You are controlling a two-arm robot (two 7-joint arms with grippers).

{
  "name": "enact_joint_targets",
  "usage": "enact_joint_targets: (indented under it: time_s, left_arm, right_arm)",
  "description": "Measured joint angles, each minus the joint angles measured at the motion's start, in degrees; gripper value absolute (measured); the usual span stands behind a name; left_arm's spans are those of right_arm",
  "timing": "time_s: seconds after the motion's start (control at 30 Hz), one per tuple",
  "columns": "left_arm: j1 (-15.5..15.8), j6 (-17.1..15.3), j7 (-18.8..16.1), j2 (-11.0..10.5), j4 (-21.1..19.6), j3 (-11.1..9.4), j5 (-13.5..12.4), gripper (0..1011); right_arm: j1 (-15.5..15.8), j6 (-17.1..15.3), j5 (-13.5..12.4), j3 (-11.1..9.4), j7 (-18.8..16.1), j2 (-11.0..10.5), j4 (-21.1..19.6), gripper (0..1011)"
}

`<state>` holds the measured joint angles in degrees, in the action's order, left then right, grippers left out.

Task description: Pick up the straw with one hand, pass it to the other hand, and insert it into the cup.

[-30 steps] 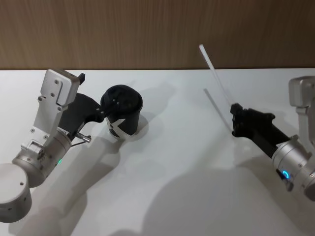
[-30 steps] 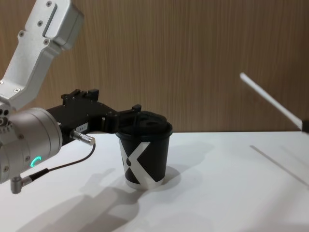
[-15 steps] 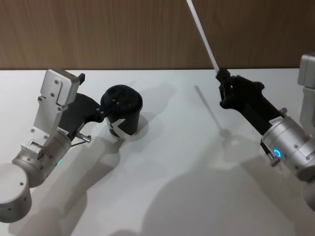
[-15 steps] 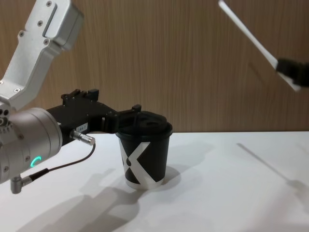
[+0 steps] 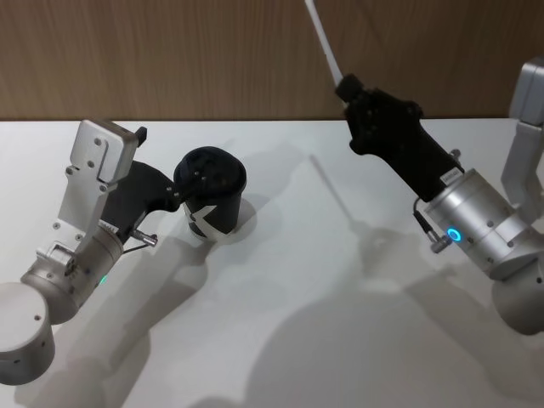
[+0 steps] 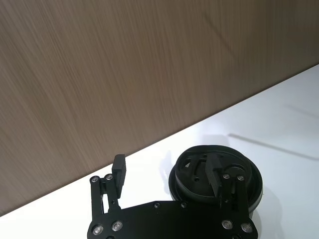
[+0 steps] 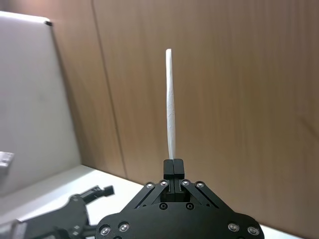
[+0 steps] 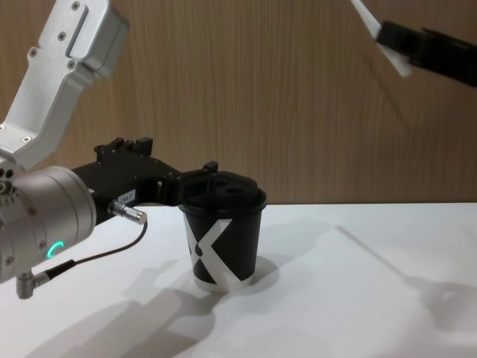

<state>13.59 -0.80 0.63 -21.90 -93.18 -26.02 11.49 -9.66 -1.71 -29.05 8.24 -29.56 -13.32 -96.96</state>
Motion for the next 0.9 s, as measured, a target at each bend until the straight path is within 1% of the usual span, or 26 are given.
enact_joint_targets:
  time_s: [0.17, 0.2, 0.4, 0.63, 0.9]
  left_arm:
    - [0.00, 0.00, 0.00, 0.00, 0.00, 0.00, 0.00, 1003]
    - [0.00, 0.00, 0.00, 0.00, 0.00, 0.00, 0.00, 1002]
    - [0.00, 0.00, 0.00, 0.00, 0.00, 0.00, 0.00, 1003]
    - [0.00, 0.00, 0.00, 0.01, 0.00, 0.00, -0.01, 1003]
    - [0.00, 0.00, 0.00, 0.00, 0.00, 0.00, 0.00, 1003]
  right_arm:
    - [-2.68, 1.25, -2.76, 1.35, -4.30, 0.60, 2.48, 0]
    - [-2.68, 1.25, -2.76, 1.35, -4.30, 0.60, 2.48, 0]
    - [-5.57, 1.80, -5.49, 3.21, -8.97, 0.98, 5.10, 0]
    - [-7.94, 1.79, -7.52, 5.10, -13.37, 1.04, 7.30, 0]
    - [-10.60, 0.84, -9.78, 7.67, -19.24, 0.63, 9.72, 0]
